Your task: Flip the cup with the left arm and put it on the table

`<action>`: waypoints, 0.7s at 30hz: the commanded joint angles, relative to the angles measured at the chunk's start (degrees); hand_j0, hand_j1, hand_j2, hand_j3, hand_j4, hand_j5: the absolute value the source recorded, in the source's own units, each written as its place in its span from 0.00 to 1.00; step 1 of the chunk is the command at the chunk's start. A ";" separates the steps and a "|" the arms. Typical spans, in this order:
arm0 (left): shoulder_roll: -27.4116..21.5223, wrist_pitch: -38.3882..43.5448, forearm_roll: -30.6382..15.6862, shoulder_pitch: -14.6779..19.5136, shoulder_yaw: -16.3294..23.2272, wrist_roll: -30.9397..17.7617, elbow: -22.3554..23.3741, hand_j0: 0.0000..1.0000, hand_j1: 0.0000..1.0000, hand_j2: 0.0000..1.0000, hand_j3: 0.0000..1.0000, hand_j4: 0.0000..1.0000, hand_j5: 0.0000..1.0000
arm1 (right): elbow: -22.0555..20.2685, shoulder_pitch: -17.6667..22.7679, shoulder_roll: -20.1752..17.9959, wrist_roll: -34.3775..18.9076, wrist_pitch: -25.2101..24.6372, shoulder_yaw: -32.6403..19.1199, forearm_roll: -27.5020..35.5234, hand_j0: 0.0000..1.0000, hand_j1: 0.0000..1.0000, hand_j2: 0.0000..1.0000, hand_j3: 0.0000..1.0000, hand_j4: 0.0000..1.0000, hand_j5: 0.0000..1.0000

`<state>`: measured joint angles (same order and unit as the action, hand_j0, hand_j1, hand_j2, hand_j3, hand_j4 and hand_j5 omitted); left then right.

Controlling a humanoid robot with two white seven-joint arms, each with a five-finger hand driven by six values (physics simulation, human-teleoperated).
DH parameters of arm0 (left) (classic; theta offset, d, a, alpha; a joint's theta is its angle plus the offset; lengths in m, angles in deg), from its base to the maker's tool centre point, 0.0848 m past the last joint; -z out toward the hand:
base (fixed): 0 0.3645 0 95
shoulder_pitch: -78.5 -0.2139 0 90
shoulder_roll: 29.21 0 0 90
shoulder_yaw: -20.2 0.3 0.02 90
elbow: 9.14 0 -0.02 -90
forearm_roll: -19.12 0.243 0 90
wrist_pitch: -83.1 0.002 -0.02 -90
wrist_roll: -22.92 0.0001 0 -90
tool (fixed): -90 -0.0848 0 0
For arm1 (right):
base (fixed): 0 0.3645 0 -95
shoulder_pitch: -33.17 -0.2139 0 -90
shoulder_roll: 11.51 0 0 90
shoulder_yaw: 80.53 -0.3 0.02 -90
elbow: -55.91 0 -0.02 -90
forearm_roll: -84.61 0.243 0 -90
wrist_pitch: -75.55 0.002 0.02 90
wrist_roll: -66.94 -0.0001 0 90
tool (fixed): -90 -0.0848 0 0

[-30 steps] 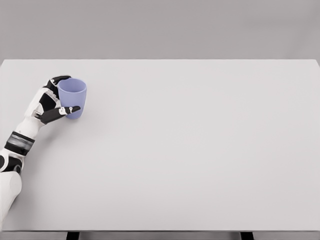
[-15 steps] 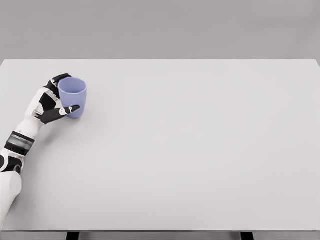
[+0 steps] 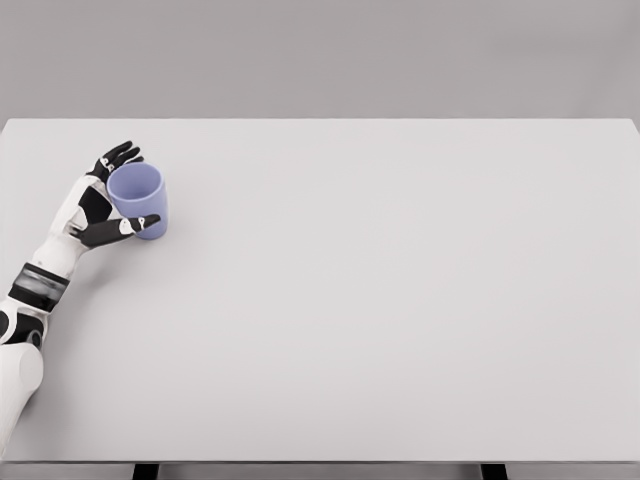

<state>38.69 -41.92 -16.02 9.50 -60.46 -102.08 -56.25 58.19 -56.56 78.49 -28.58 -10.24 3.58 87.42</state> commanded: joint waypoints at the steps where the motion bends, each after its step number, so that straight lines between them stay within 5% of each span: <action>1: -0.05 0.02 -0.37 0.00 -0.03 0.00 -0.09 0.99 0.99 0.99 0.99 0.99 0.99 | 0.00 0.00 0.00 -0.01 0.00 0.00 0.00 1.00 1.00 1.00 1.00 1.00 1.00; 21: -0.40 0.02 -0.37 -0.62 -0.11 0.00 -0.71 1.00 1.00 1.00 1.00 1.00 1.00 | 0.00 0.00 0.00 -0.01 0.00 0.00 0.00 1.00 1.00 1.00 1.00 1.00 1.00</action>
<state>38.46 -41.90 -16.03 8.89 -60.54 -102.07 -56.81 58.19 -56.56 78.49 -28.58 -10.24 3.58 87.42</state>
